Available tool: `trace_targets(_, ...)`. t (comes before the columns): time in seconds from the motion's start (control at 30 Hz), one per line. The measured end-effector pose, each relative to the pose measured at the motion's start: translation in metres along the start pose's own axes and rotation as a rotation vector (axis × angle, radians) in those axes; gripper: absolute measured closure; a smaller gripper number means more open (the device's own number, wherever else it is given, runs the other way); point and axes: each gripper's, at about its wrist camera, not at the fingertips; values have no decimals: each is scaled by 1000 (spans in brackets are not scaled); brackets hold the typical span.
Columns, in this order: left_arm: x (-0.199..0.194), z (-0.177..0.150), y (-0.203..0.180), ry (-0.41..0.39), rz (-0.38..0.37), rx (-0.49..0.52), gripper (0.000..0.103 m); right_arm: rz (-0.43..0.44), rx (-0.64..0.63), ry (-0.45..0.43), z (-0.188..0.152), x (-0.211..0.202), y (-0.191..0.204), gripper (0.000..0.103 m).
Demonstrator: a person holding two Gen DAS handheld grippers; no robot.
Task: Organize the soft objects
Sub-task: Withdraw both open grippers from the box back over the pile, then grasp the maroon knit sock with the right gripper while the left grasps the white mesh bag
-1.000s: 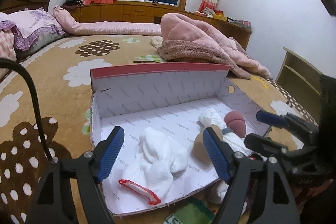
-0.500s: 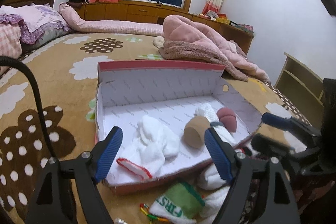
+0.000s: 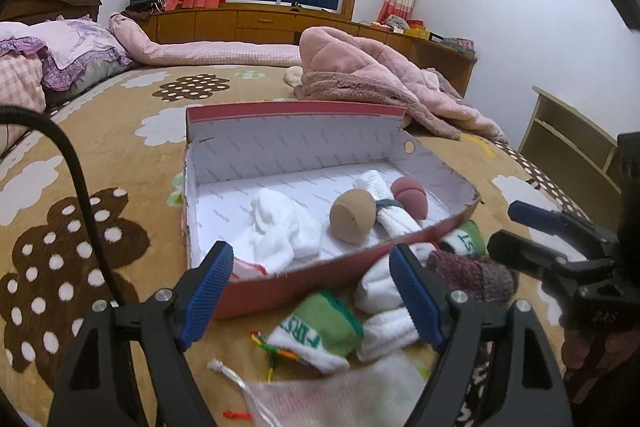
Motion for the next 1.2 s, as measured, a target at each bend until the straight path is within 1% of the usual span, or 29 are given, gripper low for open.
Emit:
trace_targets(0.1,-9,-5,-1,-8,-3,-11,19,2,24,9,-5,-6,-4,19)
trace_targets(0.2,-16,-12,-1,-9,-7,-38,19,-5,22,8,-11,-12,-3,18)
trace_targets(0.3,-23,-17,-3,-7,-11,-43,19,-1,16,15,-17,-16,0,18)
trace_targets(0.43,-29,-23,-9,-1,-48,-40,19,-8,-2,23,-28,-23,3,18)
trace_targets(0.5,-31,-27,-12,4,-52,-35,19,-11,-8,26,-32,-24,3,18)
trace_targets(0.67,-32,-37,-18,44,-83,-33,19,-16,-42,61,-44,-23,3,19)
trace_targets(0.83,-32,-46,-21,79,-88,1,19,-37,-92,97,-57,-19,-4,18)
trace_targets(0.9,-32,-53,-18,90,-83,-15,19,-36,-99,122,-62,-15,-7,18)
trace_targets(1.0,-29,-59,-12,113,-97,-42,19,-48,-108,171,-69,-5,-12,18)
trace_targets(1.07,-30,-62,-10,123,-103,-42,22,-39,-99,199,-72,0,-16,18)
trace_targets(1.1,-31,-62,-11,116,-100,-43,29,-27,-89,206,-73,1,-18,19)
trace_targets(1.13,-36,-61,-10,92,-99,-47,34,8,-60,221,-72,3,-21,19)
trace_targets(1.17,-39,-60,-9,75,-107,-51,36,37,-35,232,-72,4,-24,20)
trace_targets(1.2,-43,-59,-7,58,-116,-55,40,72,1,240,-72,5,-28,20)
Point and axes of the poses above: each gripper's, at about its wrist camera, not at the fingertips, and x roughly the way its jaws point, y to its left, z to its top, and after that the axes turned 15 degrees about -z, right-handed
